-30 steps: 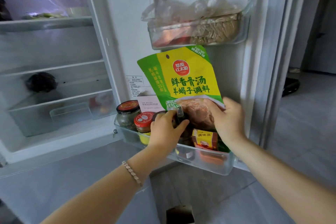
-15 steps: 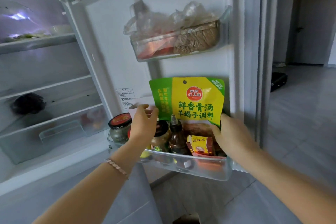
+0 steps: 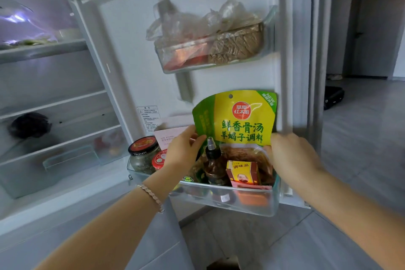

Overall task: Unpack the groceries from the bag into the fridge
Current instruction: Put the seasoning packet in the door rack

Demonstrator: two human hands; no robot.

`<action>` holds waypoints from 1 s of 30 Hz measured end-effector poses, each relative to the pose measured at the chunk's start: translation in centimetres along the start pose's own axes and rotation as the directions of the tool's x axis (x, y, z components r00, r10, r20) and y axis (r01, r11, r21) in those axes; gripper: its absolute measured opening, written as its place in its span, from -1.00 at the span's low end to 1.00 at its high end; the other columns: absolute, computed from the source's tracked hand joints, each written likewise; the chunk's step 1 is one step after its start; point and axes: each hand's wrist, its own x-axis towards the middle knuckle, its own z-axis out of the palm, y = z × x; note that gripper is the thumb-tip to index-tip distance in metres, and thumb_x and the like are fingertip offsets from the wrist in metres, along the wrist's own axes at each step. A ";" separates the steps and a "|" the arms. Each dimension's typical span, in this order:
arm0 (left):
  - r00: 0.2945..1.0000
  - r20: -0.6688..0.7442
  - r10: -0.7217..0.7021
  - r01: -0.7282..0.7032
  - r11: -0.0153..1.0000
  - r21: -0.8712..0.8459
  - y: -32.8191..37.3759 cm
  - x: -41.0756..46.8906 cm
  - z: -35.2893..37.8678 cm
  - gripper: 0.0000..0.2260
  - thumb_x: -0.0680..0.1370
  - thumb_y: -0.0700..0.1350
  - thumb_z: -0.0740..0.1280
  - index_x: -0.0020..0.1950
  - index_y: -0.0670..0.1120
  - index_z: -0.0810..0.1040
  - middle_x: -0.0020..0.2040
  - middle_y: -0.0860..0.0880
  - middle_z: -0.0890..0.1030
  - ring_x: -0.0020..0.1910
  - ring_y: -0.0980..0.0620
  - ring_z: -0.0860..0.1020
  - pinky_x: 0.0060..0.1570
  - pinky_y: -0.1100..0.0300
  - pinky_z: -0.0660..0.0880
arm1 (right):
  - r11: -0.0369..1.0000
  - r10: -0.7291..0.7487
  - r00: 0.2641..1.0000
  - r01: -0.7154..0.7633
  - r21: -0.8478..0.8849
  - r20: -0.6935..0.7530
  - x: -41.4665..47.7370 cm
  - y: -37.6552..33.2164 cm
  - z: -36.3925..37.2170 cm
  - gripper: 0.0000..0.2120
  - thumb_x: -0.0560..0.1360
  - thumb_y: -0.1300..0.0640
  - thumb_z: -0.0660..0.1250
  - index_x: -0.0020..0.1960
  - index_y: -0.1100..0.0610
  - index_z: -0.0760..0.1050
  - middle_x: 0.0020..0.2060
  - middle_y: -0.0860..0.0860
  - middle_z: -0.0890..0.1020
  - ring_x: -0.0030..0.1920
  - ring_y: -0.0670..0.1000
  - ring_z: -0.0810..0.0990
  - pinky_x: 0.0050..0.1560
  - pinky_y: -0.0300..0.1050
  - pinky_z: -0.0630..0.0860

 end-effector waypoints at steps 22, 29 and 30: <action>0.811 0.530 0.246 -0.547 0.640 0.540 3.9 -4.1 4.5 -0.79 0.58 -0.15 0.24 0.20 -0.06 0.52 0.18 -0.05 0.54 0.20 -0.09 0.47 0.09 0.02 0.47 | 0.919 -0.394 0.914 0.391 -0.041 -0.103 -0.1 1.6 2.1 -0.77 0.16 0.20 0.61 -0.19 0.11 0.69 -0.35 0.02 0.54 -0.26 0.07 0.55 -0.52 -0.11 0.44; 0.838 0.412 0.358 -0.536 0.684 0.495 3.9 -3.9 6.1 -0.68 0.55 -0.24 0.25 0.30 -0.09 0.41 0.18 -0.12 0.55 0.18 -0.16 0.49 -0.03 0.02 0.44 | 0.936 -0.352 0.935 0.352 -0.025 -0.042 -0.8 1.5 1.2 -0.77 0.56 0.12 0.23 0.18 0.07 0.53 0.03 -0.01 0.54 0.15 0.02 0.43 -0.07 -0.03 0.55; 0.848 0.399 0.348 -0.520 0.689 0.505 3.9 -4.0 6.1 -0.70 0.56 -0.24 0.24 0.29 -0.11 0.42 0.16 -0.14 0.56 0.16 -0.17 0.50 -0.04 0.03 0.42 | 0.934 -0.356 0.934 0.356 -0.027 -0.016 -0.7 1.5 1.3 -0.75 0.57 0.11 0.19 0.21 0.06 0.51 0.06 -0.02 0.52 0.17 0.01 0.41 -0.05 -0.04 0.54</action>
